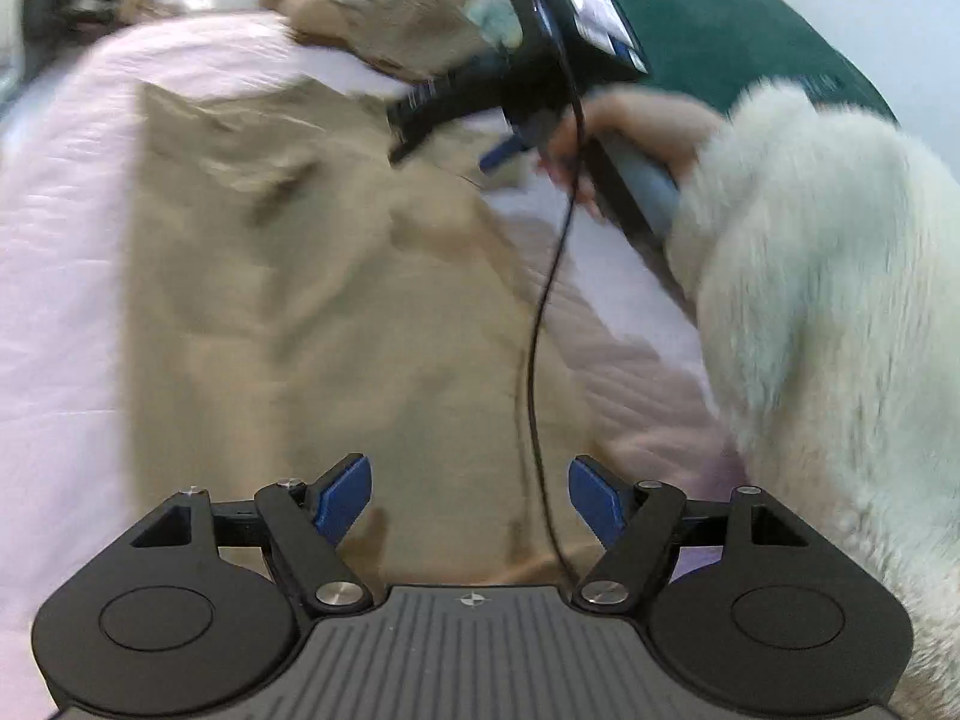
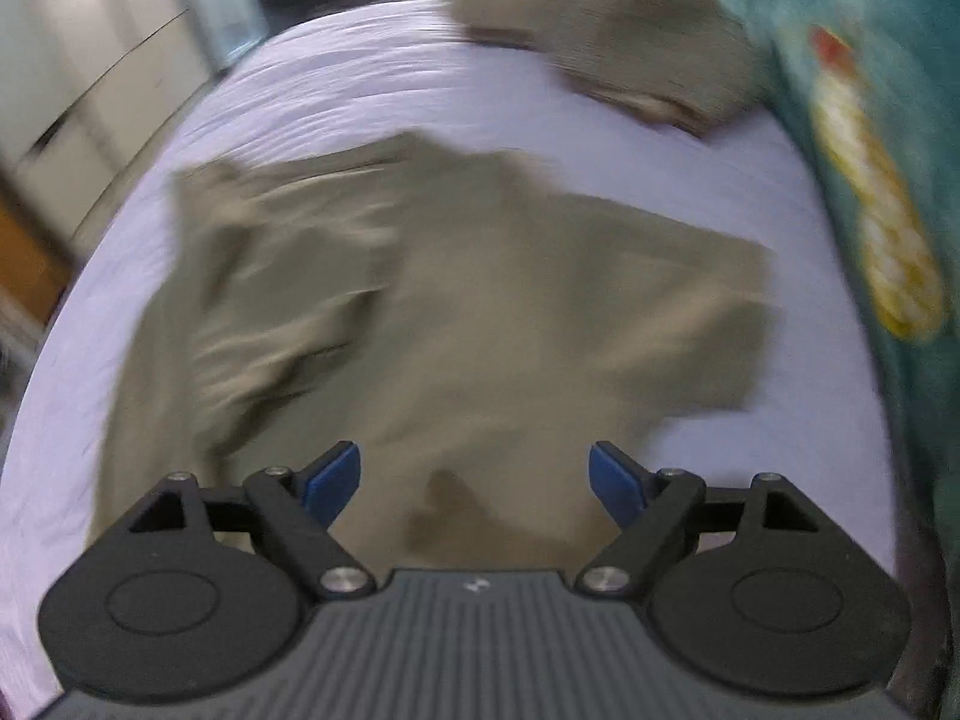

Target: Fold clothes

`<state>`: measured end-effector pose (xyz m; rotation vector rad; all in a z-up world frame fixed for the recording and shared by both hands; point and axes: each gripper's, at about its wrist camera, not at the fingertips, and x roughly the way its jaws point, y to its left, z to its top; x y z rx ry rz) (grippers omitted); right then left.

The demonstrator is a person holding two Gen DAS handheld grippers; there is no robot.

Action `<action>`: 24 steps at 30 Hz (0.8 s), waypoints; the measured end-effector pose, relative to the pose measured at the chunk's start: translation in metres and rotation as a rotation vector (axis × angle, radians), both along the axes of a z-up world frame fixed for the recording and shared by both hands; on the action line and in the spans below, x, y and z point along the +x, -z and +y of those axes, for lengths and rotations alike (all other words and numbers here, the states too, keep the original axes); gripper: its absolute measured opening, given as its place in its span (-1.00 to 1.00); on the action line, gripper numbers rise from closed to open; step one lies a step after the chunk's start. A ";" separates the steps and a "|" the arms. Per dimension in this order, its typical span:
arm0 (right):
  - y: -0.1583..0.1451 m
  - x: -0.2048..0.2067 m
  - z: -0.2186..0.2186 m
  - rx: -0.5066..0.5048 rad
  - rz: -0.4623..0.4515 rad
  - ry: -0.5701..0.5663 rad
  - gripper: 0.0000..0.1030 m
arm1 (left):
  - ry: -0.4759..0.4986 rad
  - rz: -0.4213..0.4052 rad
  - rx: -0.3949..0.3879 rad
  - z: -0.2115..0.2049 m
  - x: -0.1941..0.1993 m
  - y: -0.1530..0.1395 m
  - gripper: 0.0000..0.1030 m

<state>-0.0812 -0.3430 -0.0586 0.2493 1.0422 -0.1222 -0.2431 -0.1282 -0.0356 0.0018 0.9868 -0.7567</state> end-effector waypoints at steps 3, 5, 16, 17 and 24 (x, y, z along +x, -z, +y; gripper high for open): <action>0.007 -0.006 -0.040 0.021 0.026 0.037 0.63 | 0.059 0.026 0.020 -0.032 -0.007 0.019 0.43; 0.003 -0.011 -0.052 0.015 0.030 0.025 0.63 | 0.065 0.034 0.042 -0.039 -0.006 0.025 0.43; -0.040 -0.047 -0.086 -0.038 0.010 -0.024 0.63 | -0.007 -0.032 0.116 -0.036 -0.008 0.018 0.43; -0.047 -0.053 -0.081 -0.048 -0.004 -0.018 0.63 | -0.017 -0.046 0.115 -0.036 -0.012 0.016 0.43; -0.109 -0.094 -0.029 -0.058 -0.073 0.033 0.63 | -0.081 -0.135 0.050 -0.013 -0.044 -0.024 0.43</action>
